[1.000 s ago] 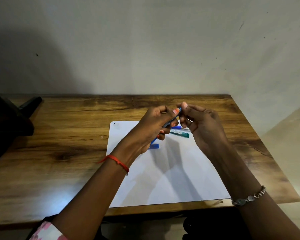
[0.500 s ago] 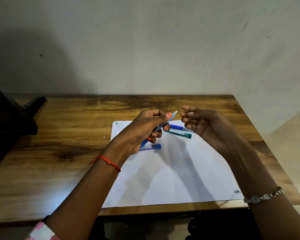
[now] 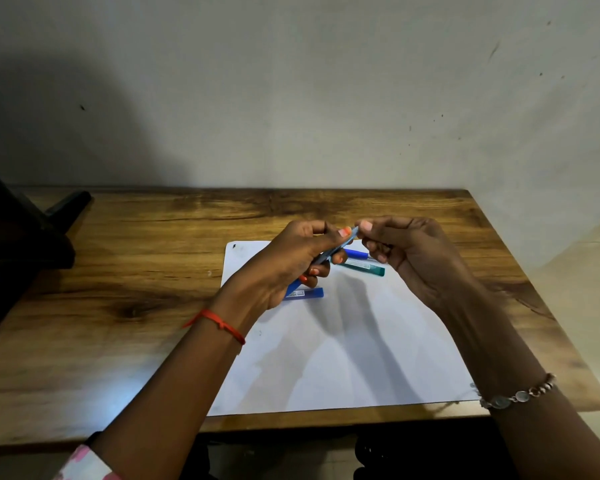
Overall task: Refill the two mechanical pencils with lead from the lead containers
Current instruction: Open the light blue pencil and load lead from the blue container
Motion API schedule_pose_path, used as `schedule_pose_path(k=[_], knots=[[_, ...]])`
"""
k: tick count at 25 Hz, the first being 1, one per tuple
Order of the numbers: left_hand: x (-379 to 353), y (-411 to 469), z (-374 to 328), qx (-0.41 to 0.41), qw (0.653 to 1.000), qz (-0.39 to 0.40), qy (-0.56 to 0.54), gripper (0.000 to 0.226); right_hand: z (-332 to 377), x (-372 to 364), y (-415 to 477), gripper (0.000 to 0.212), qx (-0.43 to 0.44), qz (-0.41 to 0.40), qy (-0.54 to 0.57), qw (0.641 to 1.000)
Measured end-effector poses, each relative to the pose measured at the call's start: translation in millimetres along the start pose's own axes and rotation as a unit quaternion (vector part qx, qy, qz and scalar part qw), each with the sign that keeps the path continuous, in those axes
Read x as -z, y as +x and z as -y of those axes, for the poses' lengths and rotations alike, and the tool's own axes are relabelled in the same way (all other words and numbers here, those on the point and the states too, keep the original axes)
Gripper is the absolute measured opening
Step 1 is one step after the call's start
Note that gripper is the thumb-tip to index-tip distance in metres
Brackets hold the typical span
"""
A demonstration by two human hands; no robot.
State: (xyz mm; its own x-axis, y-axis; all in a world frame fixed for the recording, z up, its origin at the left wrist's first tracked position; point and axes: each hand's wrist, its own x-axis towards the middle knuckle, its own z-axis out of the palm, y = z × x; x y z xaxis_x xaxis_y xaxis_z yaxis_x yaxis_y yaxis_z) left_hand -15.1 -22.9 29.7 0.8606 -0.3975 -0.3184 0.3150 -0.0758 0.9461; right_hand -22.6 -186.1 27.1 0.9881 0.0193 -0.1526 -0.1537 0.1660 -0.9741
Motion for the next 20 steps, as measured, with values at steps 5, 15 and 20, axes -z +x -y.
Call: schedule_pose_path(k=[5,15,20], knots=[[2,-1,0,0.010,1.000,0.005,0.006,0.019,3,5,4,0.011,0.013,-0.052,0.060,0.997],[16,-1,2,0.033,0.998,0.003,0.061,0.018,-2,9,-11,0.012,-0.012,0.071,-0.444,0.893],[16,3,2,0.047,0.995,-0.003,0.085,0.018,-18,-3,-18,0.017,0.034,0.131,-0.627,0.768]])
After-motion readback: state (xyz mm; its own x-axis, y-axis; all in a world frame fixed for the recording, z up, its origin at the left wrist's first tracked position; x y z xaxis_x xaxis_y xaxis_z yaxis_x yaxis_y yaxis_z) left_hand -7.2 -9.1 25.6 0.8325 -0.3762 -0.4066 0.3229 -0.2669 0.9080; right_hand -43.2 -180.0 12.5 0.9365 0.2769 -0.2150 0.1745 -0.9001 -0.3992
